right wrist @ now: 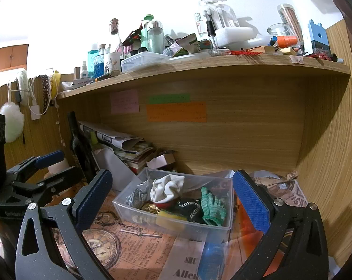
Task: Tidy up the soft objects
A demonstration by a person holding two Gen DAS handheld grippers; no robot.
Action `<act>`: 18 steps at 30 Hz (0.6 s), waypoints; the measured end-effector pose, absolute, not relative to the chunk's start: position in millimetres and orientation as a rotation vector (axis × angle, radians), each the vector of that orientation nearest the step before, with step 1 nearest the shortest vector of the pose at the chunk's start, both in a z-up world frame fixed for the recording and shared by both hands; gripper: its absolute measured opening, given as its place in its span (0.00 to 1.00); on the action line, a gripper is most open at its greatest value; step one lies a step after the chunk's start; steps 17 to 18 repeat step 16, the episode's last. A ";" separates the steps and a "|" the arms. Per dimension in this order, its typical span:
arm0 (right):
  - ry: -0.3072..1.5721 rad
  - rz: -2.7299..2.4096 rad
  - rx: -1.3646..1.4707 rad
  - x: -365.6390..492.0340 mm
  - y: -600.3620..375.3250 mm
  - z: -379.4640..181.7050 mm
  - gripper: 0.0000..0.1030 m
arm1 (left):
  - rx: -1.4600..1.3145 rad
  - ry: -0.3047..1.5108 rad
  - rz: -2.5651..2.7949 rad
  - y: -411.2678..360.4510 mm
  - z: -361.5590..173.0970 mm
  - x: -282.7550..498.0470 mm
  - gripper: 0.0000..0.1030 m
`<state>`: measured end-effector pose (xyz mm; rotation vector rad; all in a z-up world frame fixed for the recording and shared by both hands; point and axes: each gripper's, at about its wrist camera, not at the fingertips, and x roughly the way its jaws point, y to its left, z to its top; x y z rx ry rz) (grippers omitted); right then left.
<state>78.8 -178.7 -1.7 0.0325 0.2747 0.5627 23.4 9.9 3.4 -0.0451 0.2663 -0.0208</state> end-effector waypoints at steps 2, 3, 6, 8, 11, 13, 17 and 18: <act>0.274 0.565 0.033 78.8 -178.8 -2.0 1.00 | -0.049 0.266 -0.023 10.1 3.6 23.3 1.00; 0.275 0.564 0.033 78.9 -178.8 -1.9 1.00 | -0.052 0.267 -0.025 10.3 3.7 23.5 1.00; 0.275 0.564 0.033 79.1 -179.1 -1.9 1.00 | -0.057 0.274 -0.030 11.6 3.8 26.0 1.00; 0.275 0.563 0.032 78.9 -178.8 -2.2 1.00 | -0.056 0.276 -0.030 10.9 3.6 26.6 1.00; 0.279 0.561 0.036 79.9 -179.1 -3.1 1.00 | -0.050 0.277 -0.030 10.8 2.7 27.6 1.00; 0.283 0.559 0.037 81.1 -178.9 -4.4 1.00 | -0.049 0.277 -0.029 10.5 2.3 27.7 1.00; 0.287 0.559 0.038 82.2 -179.2 -5.7 1.00 | -0.051 0.279 -0.032 11.7 2.2 28.2 1.00; 0.287 0.559 0.038 82.2 -179.2 -5.7 1.00 | -0.051 0.279 -0.032 11.7 2.2 28.2 1.00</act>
